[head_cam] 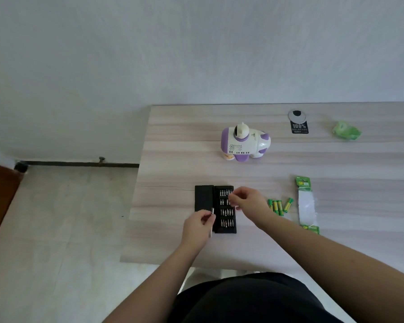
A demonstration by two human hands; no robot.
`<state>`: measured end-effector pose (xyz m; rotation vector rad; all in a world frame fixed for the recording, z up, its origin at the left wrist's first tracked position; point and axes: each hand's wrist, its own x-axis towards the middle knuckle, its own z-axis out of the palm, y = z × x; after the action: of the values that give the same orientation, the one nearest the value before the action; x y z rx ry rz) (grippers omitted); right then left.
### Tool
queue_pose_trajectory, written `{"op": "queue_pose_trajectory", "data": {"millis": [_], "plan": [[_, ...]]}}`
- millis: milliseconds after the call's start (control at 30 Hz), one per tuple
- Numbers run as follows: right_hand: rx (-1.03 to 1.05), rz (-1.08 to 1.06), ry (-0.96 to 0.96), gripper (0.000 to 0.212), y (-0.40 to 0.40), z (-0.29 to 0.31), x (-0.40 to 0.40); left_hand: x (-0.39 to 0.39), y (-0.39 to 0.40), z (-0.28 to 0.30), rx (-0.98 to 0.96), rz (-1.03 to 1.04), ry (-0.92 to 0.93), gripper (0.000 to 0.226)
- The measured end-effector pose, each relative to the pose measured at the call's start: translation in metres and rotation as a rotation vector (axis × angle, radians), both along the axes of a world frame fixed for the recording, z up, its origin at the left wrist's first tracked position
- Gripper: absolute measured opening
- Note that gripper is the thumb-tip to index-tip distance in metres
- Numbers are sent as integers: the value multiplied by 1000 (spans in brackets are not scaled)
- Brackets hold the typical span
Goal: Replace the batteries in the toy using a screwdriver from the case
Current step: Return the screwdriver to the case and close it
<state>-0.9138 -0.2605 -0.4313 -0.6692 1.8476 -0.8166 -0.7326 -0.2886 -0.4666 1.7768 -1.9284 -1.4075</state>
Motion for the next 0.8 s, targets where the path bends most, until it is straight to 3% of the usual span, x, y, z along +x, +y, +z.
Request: {"op": "queue_pose_trajectory", "data": {"millis": [200,467,800], "plan": [[53,-59,-28,7,-2,-18,0,-6,-23,-3,-2,-2,5,25],[115,-57,-13,3,0,-29,-2,-27,-32,-10,-54,-28,-31,9],[132,-39,-10,4,-2,-37,-3,-44,-37,-11,-42,-14,-72,7]]}}
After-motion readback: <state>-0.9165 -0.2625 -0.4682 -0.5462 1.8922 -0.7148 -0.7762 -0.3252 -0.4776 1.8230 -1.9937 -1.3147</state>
